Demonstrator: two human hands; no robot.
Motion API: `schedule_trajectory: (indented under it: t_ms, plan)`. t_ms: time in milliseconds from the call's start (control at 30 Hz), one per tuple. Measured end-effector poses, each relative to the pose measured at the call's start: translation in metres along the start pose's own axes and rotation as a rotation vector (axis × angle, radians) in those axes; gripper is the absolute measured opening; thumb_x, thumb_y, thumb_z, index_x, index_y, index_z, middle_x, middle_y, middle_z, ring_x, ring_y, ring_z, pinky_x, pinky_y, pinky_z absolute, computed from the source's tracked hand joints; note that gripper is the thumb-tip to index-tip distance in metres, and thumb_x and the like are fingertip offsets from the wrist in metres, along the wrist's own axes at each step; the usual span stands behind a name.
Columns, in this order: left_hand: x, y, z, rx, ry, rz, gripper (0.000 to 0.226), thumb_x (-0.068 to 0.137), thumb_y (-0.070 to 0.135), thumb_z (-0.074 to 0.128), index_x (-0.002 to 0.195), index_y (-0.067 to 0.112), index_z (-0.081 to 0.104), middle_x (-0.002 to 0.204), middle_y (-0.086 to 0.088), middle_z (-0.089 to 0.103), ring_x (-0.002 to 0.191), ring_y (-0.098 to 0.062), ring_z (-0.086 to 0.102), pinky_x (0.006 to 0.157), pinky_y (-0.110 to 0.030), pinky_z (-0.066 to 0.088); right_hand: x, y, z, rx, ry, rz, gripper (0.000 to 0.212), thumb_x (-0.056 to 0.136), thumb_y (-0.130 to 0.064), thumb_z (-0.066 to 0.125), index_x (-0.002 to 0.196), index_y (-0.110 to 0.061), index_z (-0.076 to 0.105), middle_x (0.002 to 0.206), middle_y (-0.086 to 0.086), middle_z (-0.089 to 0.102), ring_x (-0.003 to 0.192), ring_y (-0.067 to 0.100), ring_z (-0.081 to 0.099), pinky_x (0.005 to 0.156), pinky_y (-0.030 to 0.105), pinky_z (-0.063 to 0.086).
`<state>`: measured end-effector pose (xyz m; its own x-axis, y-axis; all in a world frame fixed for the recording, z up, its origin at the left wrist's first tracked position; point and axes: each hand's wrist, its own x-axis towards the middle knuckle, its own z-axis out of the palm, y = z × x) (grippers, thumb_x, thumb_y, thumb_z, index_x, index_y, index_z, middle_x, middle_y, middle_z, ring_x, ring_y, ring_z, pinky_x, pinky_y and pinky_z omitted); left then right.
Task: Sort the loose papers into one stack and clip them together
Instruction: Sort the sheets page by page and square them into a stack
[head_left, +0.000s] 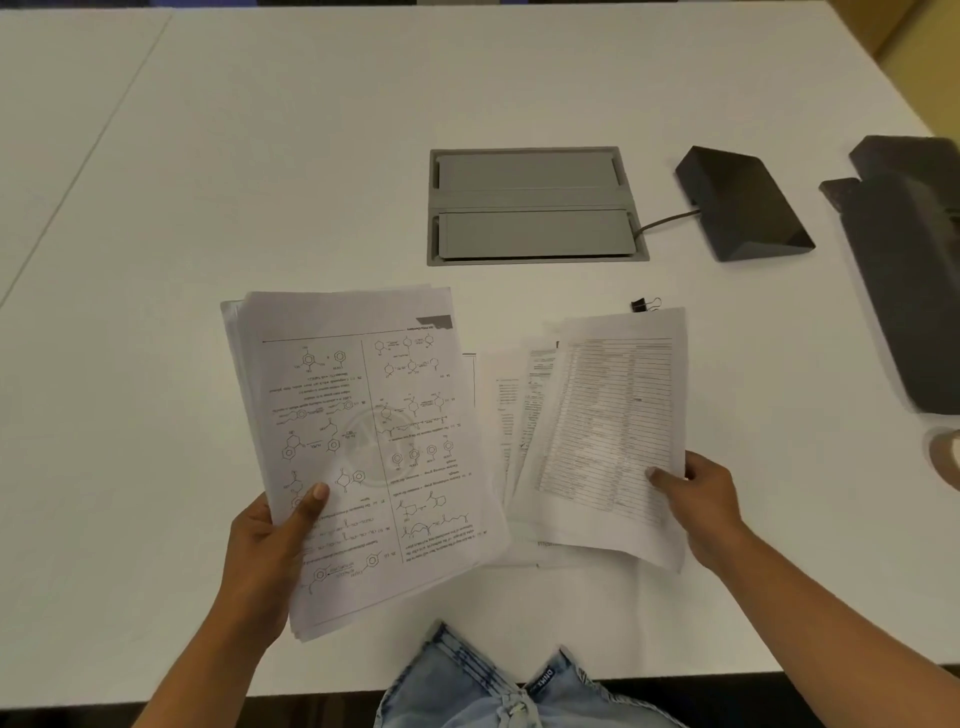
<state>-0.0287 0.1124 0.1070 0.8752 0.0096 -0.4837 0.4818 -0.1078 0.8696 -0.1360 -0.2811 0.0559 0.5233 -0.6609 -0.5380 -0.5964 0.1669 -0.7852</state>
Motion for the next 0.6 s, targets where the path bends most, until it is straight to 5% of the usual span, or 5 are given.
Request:
schedule_trajectory:
  t_ms: [100, 200, 367, 600]
  plan:
    - [0.005, -0.001, -0.001, 0.003, 0.025, 0.003, 0.023, 0.091, 0.024, 0.064, 0.111, 0.012, 0.067, 0.101, -0.011, 0.076, 0.086, -0.04, 0.072, 0.07, -0.049, 0.06, -0.007, -0.008, -0.024, 0.172, -0.02, 0.0, 0.041, 0.079, -0.011, 0.078, 0.117, -0.007, 0.065, 0.1, 0.0, 0.07, 0.094, 0.021, 0.067, 0.096, 0.043, 0.05]
    - [0.009, -0.004, 0.0, 0.015, 0.029, 0.002, 0.025, 0.091, 0.026, 0.065, 0.112, 0.013, 0.067, 0.103, -0.012, 0.075, 0.088, -0.041, 0.071, 0.075, -0.054, 0.059, -0.013, -0.018, -0.046, 0.3, -0.069, -0.021, 0.085, 0.039, -0.04, 0.096, 0.114, -0.013, 0.067, 0.107, 0.004, 0.075, 0.097, 0.022, 0.072, 0.089, 0.039, 0.056]
    - [0.006, -0.005, 0.02, -0.008, -0.038, 0.02, 0.021, 0.091, 0.022, 0.067, 0.112, 0.018, 0.068, 0.098, -0.003, 0.079, 0.087, -0.026, 0.076, 0.064, -0.034, 0.062, -0.032, -0.039, -0.052, 0.398, -0.275, -0.055, 0.047, 0.084, 0.0, 0.064, 0.129, -0.009, 0.06, 0.122, 0.008, 0.07, 0.11, 0.026, 0.068, 0.089, 0.039, 0.055]
    - [-0.009, 0.009, 0.068, -0.118, -0.228, -0.017, 0.03, 0.093, 0.021, 0.061, 0.123, 0.017, 0.063, 0.112, -0.008, 0.076, 0.099, -0.028, 0.074, 0.081, -0.044, 0.06, -0.051, -0.052, -0.01, 0.344, -0.399, -0.067, 0.04, 0.082, 0.006, 0.064, 0.12, -0.004, 0.064, 0.115, 0.012, 0.073, 0.104, 0.027, 0.071, 0.087, 0.038, 0.058]
